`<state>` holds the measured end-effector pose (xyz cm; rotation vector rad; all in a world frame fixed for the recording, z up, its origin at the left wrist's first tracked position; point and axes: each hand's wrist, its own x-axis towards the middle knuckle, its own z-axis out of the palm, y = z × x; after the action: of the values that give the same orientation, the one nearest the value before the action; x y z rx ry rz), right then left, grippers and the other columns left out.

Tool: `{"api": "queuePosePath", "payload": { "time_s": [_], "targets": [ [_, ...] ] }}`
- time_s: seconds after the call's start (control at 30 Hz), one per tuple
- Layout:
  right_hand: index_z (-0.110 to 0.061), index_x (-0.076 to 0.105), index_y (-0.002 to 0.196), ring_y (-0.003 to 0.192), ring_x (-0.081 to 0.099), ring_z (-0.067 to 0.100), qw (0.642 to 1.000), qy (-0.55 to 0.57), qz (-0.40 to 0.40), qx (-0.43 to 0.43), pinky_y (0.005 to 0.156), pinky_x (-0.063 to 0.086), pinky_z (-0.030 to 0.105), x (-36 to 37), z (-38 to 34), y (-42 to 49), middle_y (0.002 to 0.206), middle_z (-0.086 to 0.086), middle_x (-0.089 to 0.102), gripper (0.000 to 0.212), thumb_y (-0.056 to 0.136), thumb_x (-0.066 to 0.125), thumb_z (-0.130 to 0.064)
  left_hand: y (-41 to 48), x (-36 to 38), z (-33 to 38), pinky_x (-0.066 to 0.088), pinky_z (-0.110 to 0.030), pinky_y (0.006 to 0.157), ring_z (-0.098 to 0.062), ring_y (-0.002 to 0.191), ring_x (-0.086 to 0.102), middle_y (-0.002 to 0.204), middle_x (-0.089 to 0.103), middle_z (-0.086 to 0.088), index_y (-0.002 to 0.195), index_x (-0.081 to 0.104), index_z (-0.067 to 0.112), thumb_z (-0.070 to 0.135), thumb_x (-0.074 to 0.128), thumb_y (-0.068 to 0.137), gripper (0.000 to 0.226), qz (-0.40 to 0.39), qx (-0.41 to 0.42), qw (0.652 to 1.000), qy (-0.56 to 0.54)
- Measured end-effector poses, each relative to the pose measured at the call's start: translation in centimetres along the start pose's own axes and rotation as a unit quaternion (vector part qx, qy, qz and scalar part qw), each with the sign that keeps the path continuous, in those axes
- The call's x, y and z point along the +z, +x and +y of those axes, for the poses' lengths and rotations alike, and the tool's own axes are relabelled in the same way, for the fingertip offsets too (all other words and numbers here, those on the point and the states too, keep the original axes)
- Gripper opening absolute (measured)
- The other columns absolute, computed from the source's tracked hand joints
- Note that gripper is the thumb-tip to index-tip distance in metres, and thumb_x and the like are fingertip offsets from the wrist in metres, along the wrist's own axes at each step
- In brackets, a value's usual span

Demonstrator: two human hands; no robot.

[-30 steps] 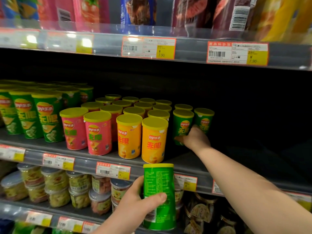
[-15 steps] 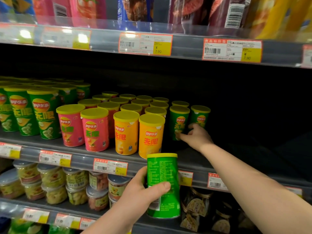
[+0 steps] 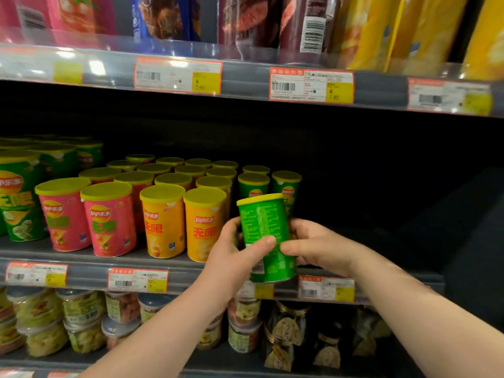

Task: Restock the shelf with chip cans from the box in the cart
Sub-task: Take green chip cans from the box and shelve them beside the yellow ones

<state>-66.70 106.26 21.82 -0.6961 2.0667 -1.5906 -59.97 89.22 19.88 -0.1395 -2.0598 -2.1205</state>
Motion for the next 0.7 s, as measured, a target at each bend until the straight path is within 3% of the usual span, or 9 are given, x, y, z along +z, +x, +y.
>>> {"api": "queuePosePath", "payload": {
  "time_s": [0.1,0.2,0.23,0.33,0.4,0.6,0.7],
  "targets": [
    [-0.023,0.052,0.12,0.107,0.065,0.019,0.999,0.004,0.047,-0.027,0.089,0.054,0.038,-1.1,0.1,-0.1,0.116,0.002,0.067,0.069,0.056,0.079,-0.029,0.8,0.3,-0.7,0.05,-0.033,0.094,-0.009,0.112,0.057,0.127,0.057,0.007,0.136,0.04,0.027,0.038,0.073,0.078,0.067,0.008,0.037,0.991,0.127],
    [-0.02,0.041,0.129,0.112,0.06,0.018,0.986,-0.036,0.158,-0.024,0.095,0.051,0.037,-2.3,0.5,1.0,0.129,0.006,0.059,0.074,0.068,0.082,-0.015,0.9,-0.1,-1.5,0.039,-0.031,0.105,-0.011,0.125,0.045,0.135,0.046,0.006,0.14,0.038,0.024,0.044,0.069,0.08,0.071,0.005,0.088,0.943,0.322],
    [-0.021,0.039,0.132,0.116,0.057,0.019,0.977,-0.071,0.199,-0.014,0.1,0.047,0.038,-2.6,0.7,1.5,0.134,0.006,0.055,0.074,0.071,0.081,-0.016,0.8,-0.2,-1.8,0.037,-0.031,0.106,-0.013,0.126,0.043,0.135,0.045,0.006,0.139,0.039,0.025,0.047,0.066,0.081,0.067,-0.017,0.102,0.912,0.397],
    [-0.016,0.038,0.137,0.124,0.05,0.023,0.938,-0.181,0.293,0.035,0.102,0.041,0.033,-3.0,1.1,3.0,0.137,0.006,0.051,0.077,0.073,0.08,-0.024,0.5,-0.3,-2.5,0.033,-0.03,0.104,-0.019,0.127,0.039,0.137,0.041,0.004,0.139,0.038,0.027,0.049,0.053,0.088,0.058,-0.092,0.138,0.762,0.626],
    [-0.011,0.039,0.135,0.125,0.048,0.025,0.922,-0.206,0.323,0.051,0.099,0.04,0.033,-3.0,1.6,3.9,0.138,0.01,0.049,0.075,0.074,0.08,-0.024,0.5,-0.3,-2.8,0.031,-0.033,0.104,-0.023,0.127,0.036,0.138,0.038,0.001,0.14,0.034,0.025,0.044,0.051,0.089,0.056,-0.11,0.143,0.706,0.685],
    [-0.005,0.03,0.135,0.124,0.047,0.026,0.922,-0.191,0.334,0.05,0.091,0.037,0.028,-2.8,2.6,5.4,0.137,0.014,0.047,0.08,0.075,0.079,-0.025,0.6,-0.3,-3.0,0.029,-0.033,0.104,-0.022,0.128,0.034,0.138,0.036,0.002,0.141,0.032,0.026,0.037,0.052,0.09,0.055,-0.091,0.149,0.7,0.693],
    [-0.009,0.033,0.124,0.107,0.049,0.021,0.932,-0.202,0.294,0.064,0.084,0.037,0.026,-3.2,2.8,5.0,0.13,0.015,0.05,0.059,0.08,0.072,-0.014,0.5,-0.2,-3.2,0.028,-0.032,0.104,-0.021,0.127,0.034,0.137,0.037,0.003,0.14,0.032,0.027,0.036,0.053,0.09,0.055,-0.084,0.145,0.703,0.691]
  ]
}}
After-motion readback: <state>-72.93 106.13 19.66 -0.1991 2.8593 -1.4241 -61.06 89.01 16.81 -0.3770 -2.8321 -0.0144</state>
